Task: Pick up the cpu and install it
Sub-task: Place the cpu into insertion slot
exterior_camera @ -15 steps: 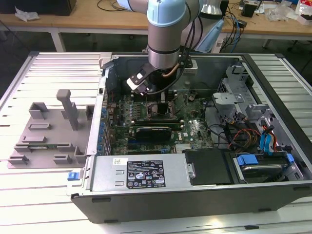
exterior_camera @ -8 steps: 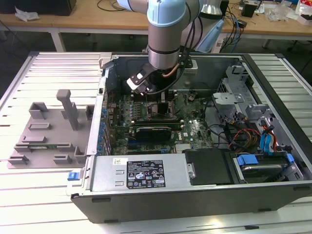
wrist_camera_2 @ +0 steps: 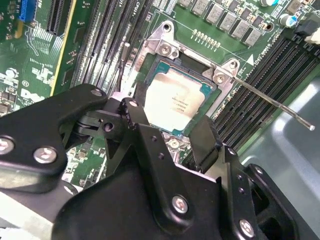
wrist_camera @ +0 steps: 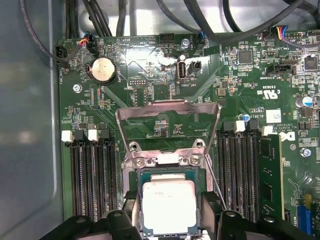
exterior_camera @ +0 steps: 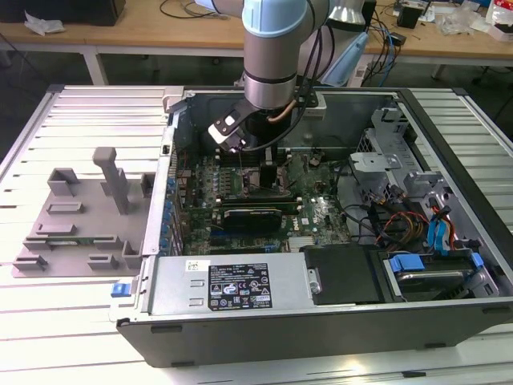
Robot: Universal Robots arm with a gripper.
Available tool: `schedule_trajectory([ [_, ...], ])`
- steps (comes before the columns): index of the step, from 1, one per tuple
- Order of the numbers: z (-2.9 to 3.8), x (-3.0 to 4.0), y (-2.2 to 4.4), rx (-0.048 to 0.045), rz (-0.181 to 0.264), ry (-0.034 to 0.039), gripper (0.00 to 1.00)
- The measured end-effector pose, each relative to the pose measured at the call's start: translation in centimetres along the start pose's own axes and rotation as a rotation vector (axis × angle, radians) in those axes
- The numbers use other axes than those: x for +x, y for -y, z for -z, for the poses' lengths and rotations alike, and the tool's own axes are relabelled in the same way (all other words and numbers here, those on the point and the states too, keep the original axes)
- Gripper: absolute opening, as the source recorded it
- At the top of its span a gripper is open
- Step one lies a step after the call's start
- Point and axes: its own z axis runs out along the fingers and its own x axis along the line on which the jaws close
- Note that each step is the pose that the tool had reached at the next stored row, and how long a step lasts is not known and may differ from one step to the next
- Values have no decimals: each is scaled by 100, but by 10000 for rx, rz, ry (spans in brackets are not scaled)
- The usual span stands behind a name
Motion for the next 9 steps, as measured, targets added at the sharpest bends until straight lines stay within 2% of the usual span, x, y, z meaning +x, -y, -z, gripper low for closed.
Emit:
schedule_trajectory([
  [2,0,0,0,-1,0,0,60],
  [3,0,0,0,0,1,0,47],
  [4,1,0,0,0,0,0,47],
  [5,1,0,0,-1,1,0,29],
  [8,1,0,0,0,0,0,11],
  [9,0,0,5,-12,1,-1,11],
])
